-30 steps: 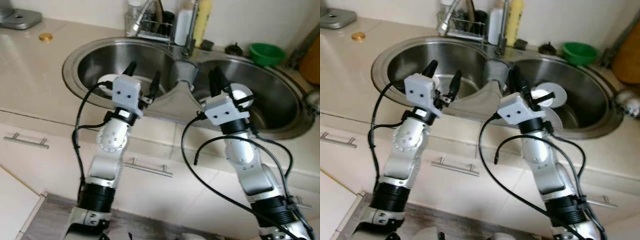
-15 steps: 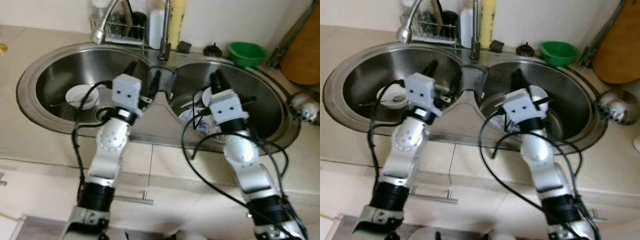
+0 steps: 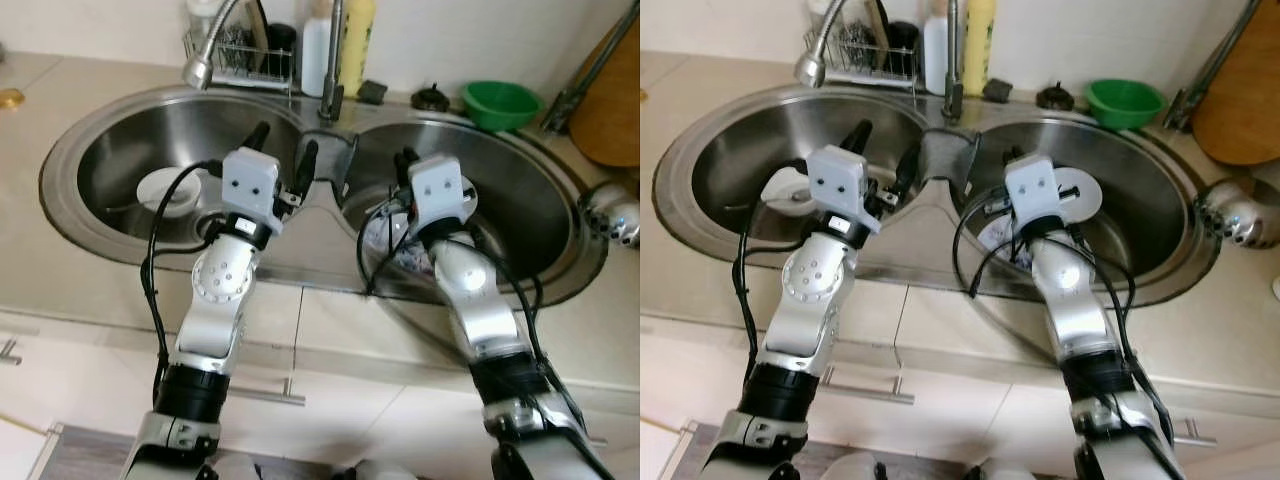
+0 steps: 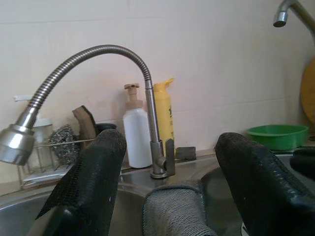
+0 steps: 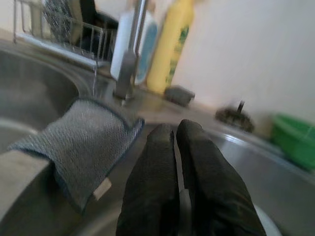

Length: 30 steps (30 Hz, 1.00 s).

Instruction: Kitchen organization

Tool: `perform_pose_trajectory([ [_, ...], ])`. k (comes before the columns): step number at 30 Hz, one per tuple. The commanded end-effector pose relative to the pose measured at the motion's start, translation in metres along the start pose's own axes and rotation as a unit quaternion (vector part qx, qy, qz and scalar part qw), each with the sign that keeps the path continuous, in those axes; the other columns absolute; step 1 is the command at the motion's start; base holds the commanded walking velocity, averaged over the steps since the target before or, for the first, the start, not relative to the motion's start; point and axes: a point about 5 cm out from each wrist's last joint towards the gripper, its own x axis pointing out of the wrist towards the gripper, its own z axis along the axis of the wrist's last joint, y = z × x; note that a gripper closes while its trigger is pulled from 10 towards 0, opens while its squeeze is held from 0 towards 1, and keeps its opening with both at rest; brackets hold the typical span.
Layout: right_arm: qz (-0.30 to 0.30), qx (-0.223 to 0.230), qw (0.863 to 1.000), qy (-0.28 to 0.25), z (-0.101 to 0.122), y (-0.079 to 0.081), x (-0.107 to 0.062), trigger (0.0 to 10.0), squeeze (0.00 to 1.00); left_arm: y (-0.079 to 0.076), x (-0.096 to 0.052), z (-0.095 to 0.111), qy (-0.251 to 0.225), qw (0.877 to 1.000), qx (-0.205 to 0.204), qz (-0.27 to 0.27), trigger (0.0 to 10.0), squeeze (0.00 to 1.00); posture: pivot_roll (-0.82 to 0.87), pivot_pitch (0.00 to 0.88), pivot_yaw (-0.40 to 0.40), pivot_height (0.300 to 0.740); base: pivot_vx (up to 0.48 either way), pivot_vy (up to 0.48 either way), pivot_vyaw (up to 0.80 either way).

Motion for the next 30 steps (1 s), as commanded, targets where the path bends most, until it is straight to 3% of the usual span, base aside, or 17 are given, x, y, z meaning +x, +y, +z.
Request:
perform_pose_trajectory([
  [1,-0.026,0.026,0.999,0.025,-0.007,-0.008,0.004,10.0,0.00,-0.002,0.002,0.002,-0.005,1.000,0.003,-0.002,10.0,0.00,0.04,0.000,-0.092,0.740,0.000,0.000,0.00],
  [3,-0.045,0.038,0.998,0.015,-0.004,-0.012,0.005,10.0,0.02,-0.002,0.002,0.002,-0.005,1.000,0.004,-0.002,10.0,0.00,0.04,0.000,-0.094,0.740,0.000,0.000,0.00],
  [4,-0.051,0.049,0.997,0.000,0.000,-0.015,0.005,10.0,0.82,-0.001,0.002,0.002,-0.006,1.000,0.004,-0.001,10.0,0.00,0.04,0.000,-0.096,0.740,0.000,0.000,0.00],
  [5,-0.052,0.056,0.997,-0.005,0.001,-0.016,0.005,10.0,1.00,-0.002,0.002,0.002,-0.005,1.000,0.003,0.000,10.0,0.00,0.04,0.000,-0.096,0.740,0.000,0.000,0.00],
  [22,-0.050,0.051,0.997,-0.009,-0.006,-0.019,-0.003,10.0,1.00,-0.005,0.000,0.000,-0.001,1.000,-0.003,-0.002,10.0,0.00,0.03,0.000,-0.099,0.740,0.000,0.000,0.00],
  [30,-0.042,0.044,0.995,-0.079,0.014,-0.013,-0.014,10.0,1.00,-0.007,0.000,0.003,-0.009,1.000,-0.009,-0.009,10.0,0.00,0.04,0.000,-0.105,0.740,0.000,0.000,0.00],
])
